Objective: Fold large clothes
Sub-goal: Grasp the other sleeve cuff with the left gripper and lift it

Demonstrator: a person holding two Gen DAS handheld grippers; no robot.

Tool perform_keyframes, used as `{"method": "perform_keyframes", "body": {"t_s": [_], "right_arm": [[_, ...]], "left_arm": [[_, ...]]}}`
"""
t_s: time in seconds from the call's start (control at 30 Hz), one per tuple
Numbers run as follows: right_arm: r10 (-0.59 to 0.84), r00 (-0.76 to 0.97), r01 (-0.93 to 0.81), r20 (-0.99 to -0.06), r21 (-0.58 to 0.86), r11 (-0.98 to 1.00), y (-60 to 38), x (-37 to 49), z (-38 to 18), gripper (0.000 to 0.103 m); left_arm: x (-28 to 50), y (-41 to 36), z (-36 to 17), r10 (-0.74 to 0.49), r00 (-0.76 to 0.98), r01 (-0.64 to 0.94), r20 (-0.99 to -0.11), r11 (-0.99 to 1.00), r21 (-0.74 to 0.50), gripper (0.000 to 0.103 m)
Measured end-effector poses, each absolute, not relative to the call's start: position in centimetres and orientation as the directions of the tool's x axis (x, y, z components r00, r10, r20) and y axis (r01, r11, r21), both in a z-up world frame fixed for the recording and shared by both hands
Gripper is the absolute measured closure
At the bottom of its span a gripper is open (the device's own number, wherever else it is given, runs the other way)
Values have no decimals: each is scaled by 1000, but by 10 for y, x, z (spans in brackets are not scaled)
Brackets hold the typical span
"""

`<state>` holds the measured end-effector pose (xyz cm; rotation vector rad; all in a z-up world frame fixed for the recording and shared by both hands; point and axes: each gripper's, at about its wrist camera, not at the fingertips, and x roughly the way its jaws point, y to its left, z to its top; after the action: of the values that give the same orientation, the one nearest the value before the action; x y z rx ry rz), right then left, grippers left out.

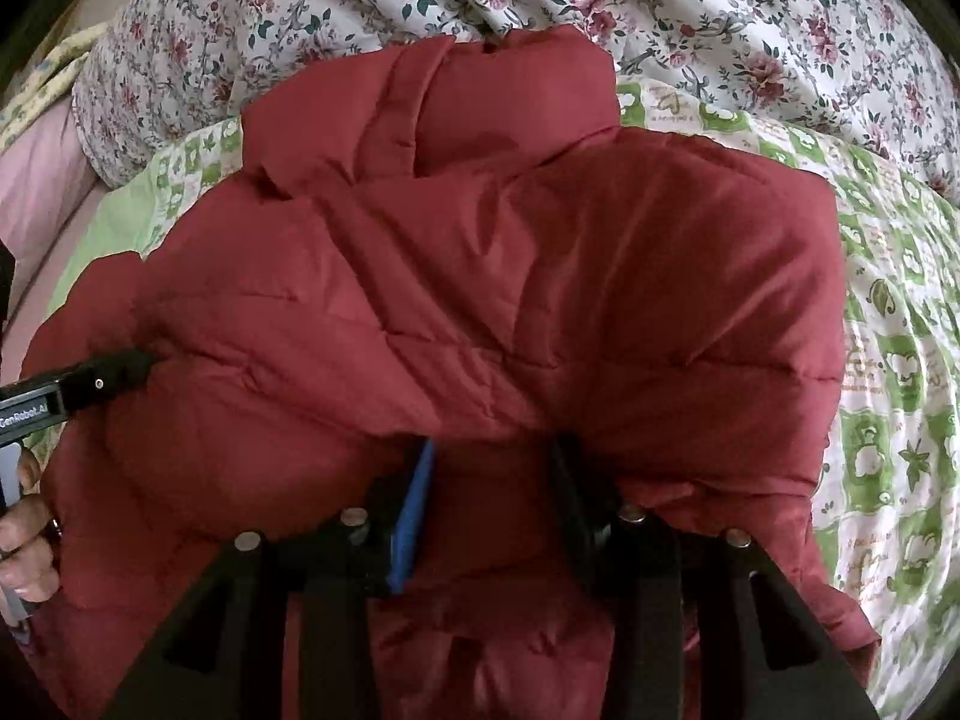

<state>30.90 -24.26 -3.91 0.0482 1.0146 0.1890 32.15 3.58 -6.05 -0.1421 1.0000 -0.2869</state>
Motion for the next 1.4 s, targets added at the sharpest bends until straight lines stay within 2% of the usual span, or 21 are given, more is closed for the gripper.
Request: {"method": "perform_keyframes", "body": {"t_s": [0.13, 0.3, 0.6, 0.77, 0.9, 1.13, 1.4], "right_arm": [[181, 514, -137, -838, 128, 982, -242, 309, -40, 61], [192, 522, -136, -831, 141, 981, -243, 308, -40, 60], [173, 539, -148, -825, 109, 983, -238, 306, -37, 57], [250, 550, -131, -796, 214, 968, -251, 296, -21, 50], [311, 572, -132, -759, 289, 948, -260, 278, 4, 48], [383, 601, -199, -701, 333, 922, -256, 232, 38, 44], [426, 589, -246, -687, 350, 904, -245, 204, 50, 44]], "left_arm": [[315, 40, -52, -316, 506, 155, -802, 949, -276, 73], [294, 74, -41, -386, 510, 81, -769, 911, -404, 73], [254, 154, -32, -349, 594, -85, -725, 869, -487, 72], [238, 187, -30, -304, 619, -148, -724, 861, -487, 71], [223, 232, -31, -242, 656, -239, -715, 832, -501, 63], [206, 316, -59, -162, 687, -427, -708, 699, -574, 63], [209, 372, -102, -162, 708, -522, -688, 536, -664, 63]]}}
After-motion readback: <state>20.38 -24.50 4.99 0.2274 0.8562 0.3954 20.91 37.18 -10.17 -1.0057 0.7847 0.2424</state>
